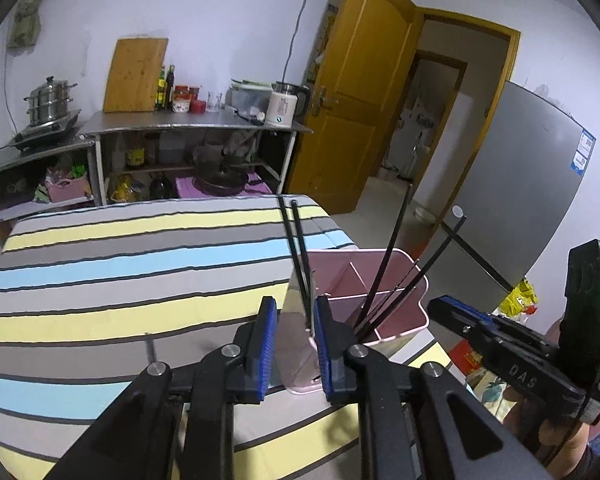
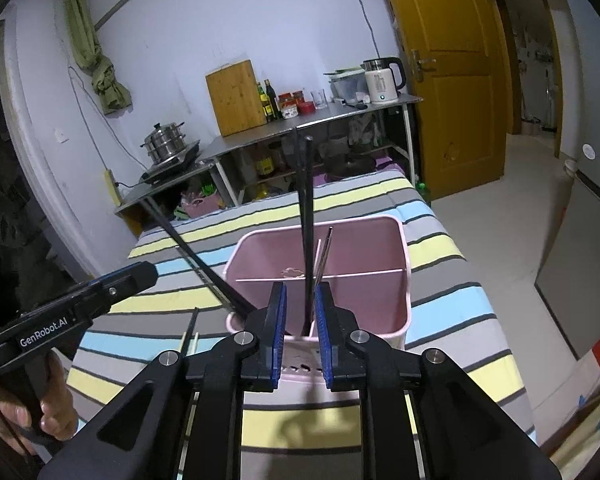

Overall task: Organize utensils
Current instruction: 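Move both open tools back down to the chopsticks on the table, then close the left tool on a beige chopstick while the right tool grasps another beige chopstick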

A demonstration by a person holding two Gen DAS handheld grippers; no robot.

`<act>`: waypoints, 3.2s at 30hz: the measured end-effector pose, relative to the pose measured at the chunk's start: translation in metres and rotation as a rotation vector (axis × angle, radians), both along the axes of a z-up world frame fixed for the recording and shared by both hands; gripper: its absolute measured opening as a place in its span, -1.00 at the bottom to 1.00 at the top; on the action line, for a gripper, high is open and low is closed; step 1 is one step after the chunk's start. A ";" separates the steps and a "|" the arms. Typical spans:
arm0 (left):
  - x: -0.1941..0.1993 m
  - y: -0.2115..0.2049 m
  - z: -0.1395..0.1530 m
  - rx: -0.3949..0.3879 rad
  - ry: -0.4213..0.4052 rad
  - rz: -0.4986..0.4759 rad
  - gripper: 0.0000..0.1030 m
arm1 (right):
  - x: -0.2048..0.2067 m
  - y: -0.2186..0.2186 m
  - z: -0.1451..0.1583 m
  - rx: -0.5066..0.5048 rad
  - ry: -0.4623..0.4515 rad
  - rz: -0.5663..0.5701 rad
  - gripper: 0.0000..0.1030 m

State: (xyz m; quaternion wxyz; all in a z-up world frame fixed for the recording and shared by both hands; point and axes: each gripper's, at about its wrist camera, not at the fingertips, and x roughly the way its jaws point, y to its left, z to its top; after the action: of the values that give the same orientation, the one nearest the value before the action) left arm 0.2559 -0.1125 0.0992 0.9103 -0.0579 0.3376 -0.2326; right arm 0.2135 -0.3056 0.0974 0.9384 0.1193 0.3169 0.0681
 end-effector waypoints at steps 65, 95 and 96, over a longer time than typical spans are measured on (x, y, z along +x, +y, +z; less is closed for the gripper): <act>-0.031 0.076 -0.166 0.256 0.170 0.220 -0.10 | -0.025 0.107 -0.100 -0.032 0.201 0.274 -0.70; -0.011 0.148 -0.165 0.146 0.263 0.338 -0.81 | 0.050 0.182 -0.158 -0.091 0.295 0.340 -0.70; -0.011 0.148 -0.165 0.147 0.260 0.335 -0.81 | 0.052 0.184 -0.158 -0.096 0.294 0.337 -0.70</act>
State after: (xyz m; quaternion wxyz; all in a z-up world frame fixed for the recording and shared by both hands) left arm 0.2450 0.0355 -0.0658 0.8868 -0.0762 0.4538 -0.0434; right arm 0.2653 -0.1216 -0.0608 0.8622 0.0284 0.4684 0.1909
